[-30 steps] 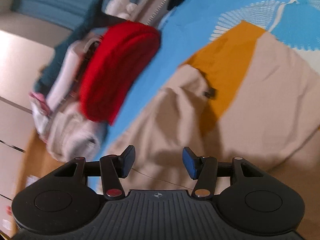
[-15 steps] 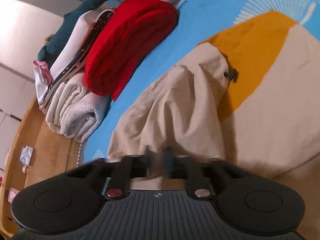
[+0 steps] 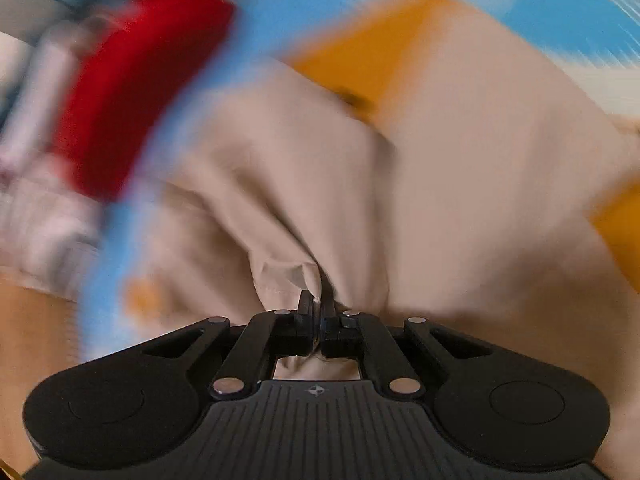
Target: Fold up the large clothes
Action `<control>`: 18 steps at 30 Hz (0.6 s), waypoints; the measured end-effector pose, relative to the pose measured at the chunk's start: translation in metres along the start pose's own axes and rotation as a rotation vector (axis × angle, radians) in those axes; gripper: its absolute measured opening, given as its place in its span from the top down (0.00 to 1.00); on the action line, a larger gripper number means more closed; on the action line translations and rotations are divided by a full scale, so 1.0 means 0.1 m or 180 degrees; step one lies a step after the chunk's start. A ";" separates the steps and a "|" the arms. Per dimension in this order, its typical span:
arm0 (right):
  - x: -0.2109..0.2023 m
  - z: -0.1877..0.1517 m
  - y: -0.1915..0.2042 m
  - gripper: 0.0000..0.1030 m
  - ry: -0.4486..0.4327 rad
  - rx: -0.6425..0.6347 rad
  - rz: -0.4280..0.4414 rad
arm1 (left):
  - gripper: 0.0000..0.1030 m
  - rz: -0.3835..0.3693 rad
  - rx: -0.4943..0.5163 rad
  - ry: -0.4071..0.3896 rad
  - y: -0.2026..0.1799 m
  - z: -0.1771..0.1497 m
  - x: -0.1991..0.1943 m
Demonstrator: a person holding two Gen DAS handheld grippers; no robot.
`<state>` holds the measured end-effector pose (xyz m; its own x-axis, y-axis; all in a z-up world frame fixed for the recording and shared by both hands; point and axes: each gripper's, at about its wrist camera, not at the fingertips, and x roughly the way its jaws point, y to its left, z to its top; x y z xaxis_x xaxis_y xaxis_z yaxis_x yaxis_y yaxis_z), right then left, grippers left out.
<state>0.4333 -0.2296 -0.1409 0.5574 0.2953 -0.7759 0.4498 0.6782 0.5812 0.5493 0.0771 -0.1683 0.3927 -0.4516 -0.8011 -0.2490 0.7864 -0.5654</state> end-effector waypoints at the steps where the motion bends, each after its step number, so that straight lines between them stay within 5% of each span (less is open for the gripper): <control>1: 0.04 -0.01 -0.09 0.98 0.0039 0.0149 -0.0015 | 0.91 0.0056 0.0106 -0.0032 -0.05 0.01 -0.03; 4: -0.02 0.03 -0.04 0.95 -0.0014 0.0082 0.0073 | 0.77 0.0287 0.0382 -0.0226 -0.20 0.03 -0.15; 6: -0.07 0.04 0.01 0.90 -0.0066 0.0010 0.0133 | 0.67 0.0447 0.0715 -0.0590 -0.39 0.00 -0.32; 10: -0.19 0.00 0.06 0.82 -0.0288 -0.0063 0.0065 | 0.60 0.0105 0.1093 -0.1070 -0.62 -0.10 -0.49; 14: -0.46 -0.04 0.39 0.64 -0.1144 -0.0713 -0.0195 | 0.60 0.0048 0.1387 -0.1032 -0.74 -0.26 -0.38; 16: -0.59 -0.05 0.44 0.61 -0.1355 -0.0841 0.0048 | 0.60 0.0102 0.1344 -0.0975 -0.69 -0.29 -0.32; 18: -0.57 -0.04 0.44 0.61 -0.1222 -0.0840 0.0411 | 0.60 0.0043 0.1231 -0.0985 -0.64 -0.27 -0.33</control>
<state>0.4183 -0.2136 -0.0715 0.8367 0.1524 -0.5261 0.1951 0.8146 0.5462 0.5280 0.0301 -0.1105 0.6506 -0.3402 -0.6789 0.0680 0.9165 -0.3942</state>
